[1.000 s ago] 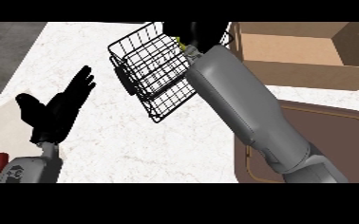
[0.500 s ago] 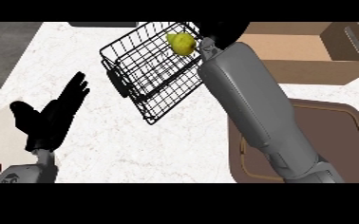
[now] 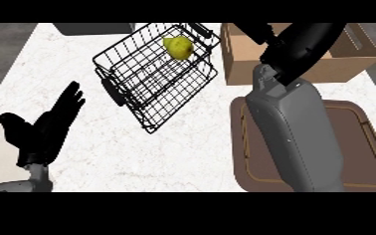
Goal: Pick the pear from the tray and place it in the tiered basket
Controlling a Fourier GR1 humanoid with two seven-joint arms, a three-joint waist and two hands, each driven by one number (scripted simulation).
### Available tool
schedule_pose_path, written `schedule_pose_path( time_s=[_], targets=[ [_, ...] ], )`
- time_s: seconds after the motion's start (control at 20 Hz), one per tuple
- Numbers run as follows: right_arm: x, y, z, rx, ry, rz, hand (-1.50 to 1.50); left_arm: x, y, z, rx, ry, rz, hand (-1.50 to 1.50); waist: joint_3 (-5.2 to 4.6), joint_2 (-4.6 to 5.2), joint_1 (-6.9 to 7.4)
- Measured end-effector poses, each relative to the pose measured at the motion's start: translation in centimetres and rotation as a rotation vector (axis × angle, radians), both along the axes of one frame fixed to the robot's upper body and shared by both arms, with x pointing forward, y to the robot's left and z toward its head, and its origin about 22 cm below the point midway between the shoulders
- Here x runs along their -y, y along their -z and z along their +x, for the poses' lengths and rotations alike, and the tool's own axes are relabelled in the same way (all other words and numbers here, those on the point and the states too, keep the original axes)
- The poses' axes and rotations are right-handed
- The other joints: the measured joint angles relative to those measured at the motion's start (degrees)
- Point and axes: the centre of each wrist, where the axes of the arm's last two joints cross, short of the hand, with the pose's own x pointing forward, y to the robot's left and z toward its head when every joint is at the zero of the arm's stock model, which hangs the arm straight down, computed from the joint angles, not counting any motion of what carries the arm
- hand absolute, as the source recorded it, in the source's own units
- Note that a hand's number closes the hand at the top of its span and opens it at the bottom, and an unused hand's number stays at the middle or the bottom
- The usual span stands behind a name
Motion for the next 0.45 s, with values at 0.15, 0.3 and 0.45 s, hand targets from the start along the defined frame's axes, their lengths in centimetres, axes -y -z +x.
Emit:
schedule_pose_path(
  time_s=[0.15, 0.3, 0.45],
  targets=[
    [2.0, -0.1, -3.2, 0.032, 0.027, 0.04, -1.5, -0.2, 0.2, -0.1, 0.002, -0.012, 0.001, 0.0, 0.0, 0.07, -0.31],
    [3.6, -0.3, -6.9, 0.059, 0.042, 0.065, -1.5, -0.2, 0.3, -0.3, 0.002, -0.013, -0.001, 0.0, -0.01, 0.12, -0.44],
    [5.9, -0.1, -10.6, 0.075, 0.064, 0.077, -1.5, -0.4, -0.1, -0.5, 0.011, -0.011, 0.0, 0.0, 0.0, 0.26, -0.15]
  ],
)
